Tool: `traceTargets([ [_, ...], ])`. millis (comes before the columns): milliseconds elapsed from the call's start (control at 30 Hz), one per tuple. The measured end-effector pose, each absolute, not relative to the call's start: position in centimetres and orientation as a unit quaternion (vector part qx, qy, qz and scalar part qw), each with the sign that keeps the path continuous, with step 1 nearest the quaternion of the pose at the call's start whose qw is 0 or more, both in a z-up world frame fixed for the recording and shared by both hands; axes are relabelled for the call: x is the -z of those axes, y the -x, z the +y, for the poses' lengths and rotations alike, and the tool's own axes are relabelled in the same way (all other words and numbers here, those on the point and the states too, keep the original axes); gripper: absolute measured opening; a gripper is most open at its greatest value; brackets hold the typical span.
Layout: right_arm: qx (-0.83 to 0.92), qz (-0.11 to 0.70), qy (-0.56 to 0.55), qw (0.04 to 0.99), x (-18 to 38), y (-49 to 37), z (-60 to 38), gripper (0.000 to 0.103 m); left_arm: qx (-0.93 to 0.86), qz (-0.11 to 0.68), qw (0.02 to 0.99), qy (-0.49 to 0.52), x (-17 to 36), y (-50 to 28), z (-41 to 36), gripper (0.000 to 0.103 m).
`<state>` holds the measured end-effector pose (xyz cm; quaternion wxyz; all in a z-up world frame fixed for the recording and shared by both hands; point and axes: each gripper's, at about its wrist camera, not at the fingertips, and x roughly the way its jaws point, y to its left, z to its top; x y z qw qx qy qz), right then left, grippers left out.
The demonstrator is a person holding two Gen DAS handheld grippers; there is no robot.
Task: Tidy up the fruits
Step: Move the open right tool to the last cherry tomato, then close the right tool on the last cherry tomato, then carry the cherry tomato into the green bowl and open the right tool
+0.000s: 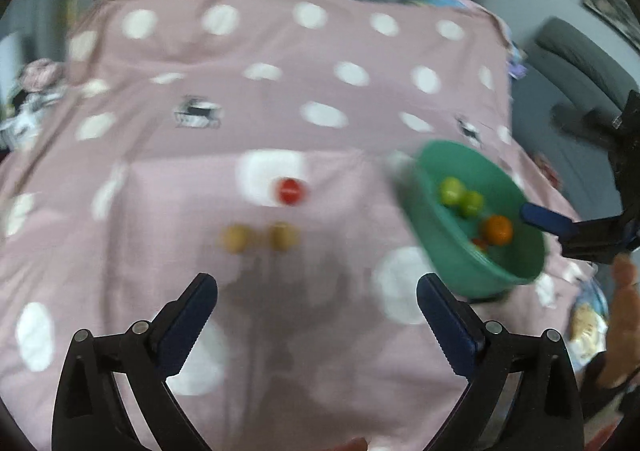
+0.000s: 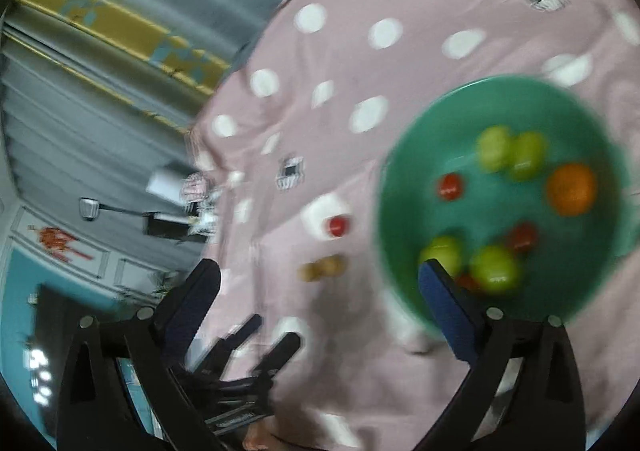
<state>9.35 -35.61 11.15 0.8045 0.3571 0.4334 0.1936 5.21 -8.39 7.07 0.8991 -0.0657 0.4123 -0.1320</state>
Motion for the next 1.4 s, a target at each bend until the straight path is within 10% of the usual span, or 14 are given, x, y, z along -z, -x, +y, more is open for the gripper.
traceTargets([
  [900, -0.098, 0.601, -0.239, 0.756, 0.3, -22.6, -24.0, 0.029, 0.137, 0.413, 0.9, 0.021, -2.9, -8.1, -5.0, 0.097],
  [1400, -0.14, 0.526, -0.257, 0.799, -6.1, -17.8, -26.8, 0.029, 0.136, 0.438, 0.889, 0.015, -1.7, -9.7, -6.2, 0.097],
])
